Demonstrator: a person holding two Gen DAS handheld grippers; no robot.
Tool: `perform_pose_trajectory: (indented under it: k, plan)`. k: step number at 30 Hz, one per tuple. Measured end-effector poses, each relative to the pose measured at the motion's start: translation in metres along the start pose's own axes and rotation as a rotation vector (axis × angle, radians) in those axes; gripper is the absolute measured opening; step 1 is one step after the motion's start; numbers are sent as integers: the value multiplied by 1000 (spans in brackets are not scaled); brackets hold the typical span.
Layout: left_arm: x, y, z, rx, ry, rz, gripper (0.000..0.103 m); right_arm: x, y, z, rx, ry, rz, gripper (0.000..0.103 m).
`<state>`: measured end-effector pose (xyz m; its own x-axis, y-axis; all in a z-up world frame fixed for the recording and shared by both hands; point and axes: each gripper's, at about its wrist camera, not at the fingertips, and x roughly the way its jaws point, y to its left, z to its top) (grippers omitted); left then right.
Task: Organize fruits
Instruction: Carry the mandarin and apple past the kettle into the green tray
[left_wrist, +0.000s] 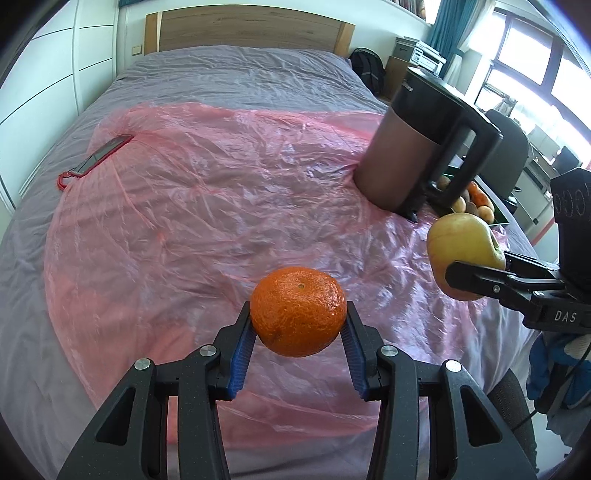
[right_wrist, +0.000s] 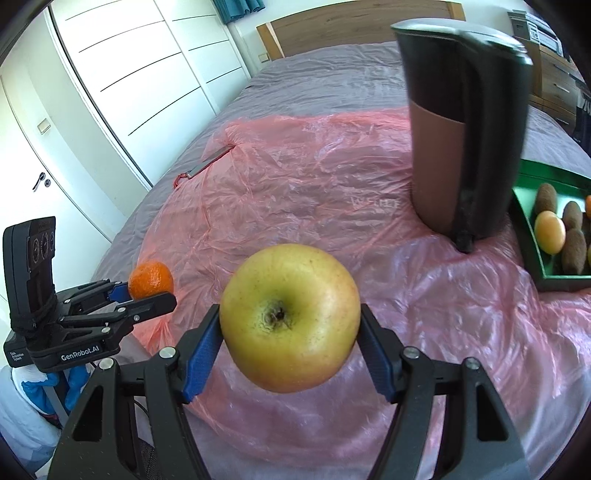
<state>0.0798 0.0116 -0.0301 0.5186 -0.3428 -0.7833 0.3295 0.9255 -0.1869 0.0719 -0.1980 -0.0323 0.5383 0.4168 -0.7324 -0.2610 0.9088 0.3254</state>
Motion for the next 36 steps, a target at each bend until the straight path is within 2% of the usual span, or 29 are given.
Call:
perform_pose_trajectory:
  k: [9, 16, 29, 36]
  plan:
    - [-6, -48, -3, 43, 3, -34, 40, -35, -34, -18, 48, -42, -29, 103]
    - [2, -99, 4, 106, 27, -86, 40, -67, -76, -33, 113, -85, -70, 103]
    - [41, -220, 36, 241, 89, -230, 40, -133, -183, -57, 238, -175, -206, 103]
    - [76, -283, 66, 306, 111, -287, 40, -156, -249, -47, 276, -217, -276, 103]
